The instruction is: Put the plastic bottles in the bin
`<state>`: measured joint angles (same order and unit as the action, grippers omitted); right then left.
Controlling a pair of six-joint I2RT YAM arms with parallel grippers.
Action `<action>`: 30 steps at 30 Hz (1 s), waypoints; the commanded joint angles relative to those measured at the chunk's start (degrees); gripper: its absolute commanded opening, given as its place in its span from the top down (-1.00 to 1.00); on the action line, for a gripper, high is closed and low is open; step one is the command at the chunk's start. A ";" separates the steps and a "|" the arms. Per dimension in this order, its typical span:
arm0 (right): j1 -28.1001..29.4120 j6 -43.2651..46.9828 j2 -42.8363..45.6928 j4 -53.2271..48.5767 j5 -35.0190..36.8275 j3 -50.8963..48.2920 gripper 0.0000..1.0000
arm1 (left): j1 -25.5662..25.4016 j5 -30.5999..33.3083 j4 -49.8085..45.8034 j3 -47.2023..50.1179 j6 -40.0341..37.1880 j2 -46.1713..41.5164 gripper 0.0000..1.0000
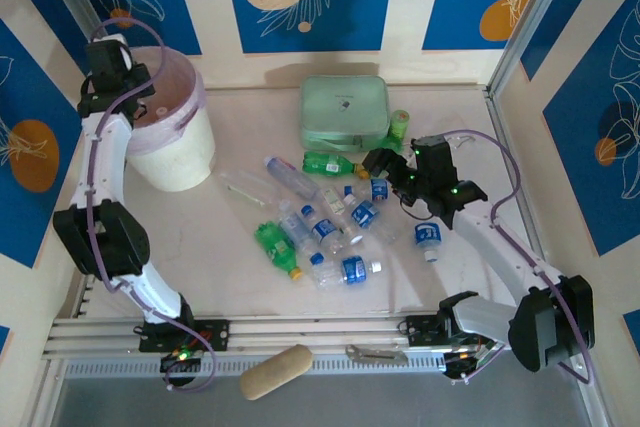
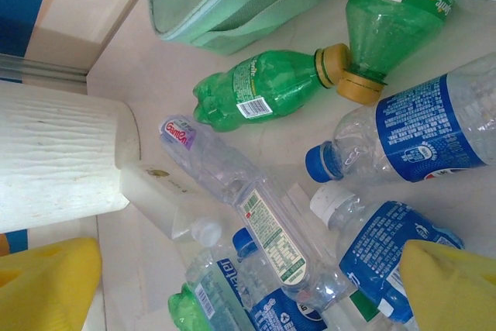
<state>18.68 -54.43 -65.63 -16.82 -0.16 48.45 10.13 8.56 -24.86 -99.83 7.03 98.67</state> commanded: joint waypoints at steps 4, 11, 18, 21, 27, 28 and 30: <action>-0.63 0.74 2.06 -1.99 0.91 -1.16 -0.98 | 0.55 -2.05 -2.25 -1.68 0.70 1.52 0.16; -0.66 0.27 0.99 -0.50 -0.48 -1.33 -0.98 | 0.53 -2.92 -3.31 -1.99 0.35 0.58 -0.36; -0.31 2.09 -0.53 -0.86 -2.04 0.53 -0.98 | 0.51 -8.29 -5.87 -5.52 1.48 -1.44 -0.79; -0.14 1.84 -0.89 -0.69 -1.86 0.61 -0.98 | 0.33 -12.07 -6.54 -6.26 3.34 -3.41 -0.82; -0.30 4.14 -1.24 -2.99 -0.16 1.90 -0.98 | -2.53 -18.77 -6.44 -4.00 5.60 -10.80 -0.83; -0.46 5.10 -1.33 -3.93 -0.02 2.45 -0.98 | -3.99 -19.05 -6.01 -2.66 5.55 -12.64 -0.83; -0.80 7.27 -1.56 -6.27 0.21 3.76 -0.98 | -7.23 -19.16 -4.44 0.64 5.42 -16.39 -0.83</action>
<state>18.28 -50.87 -66.92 -19.66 -0.38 49.12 6.63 -6.63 -30.41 -101.67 11.57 87.26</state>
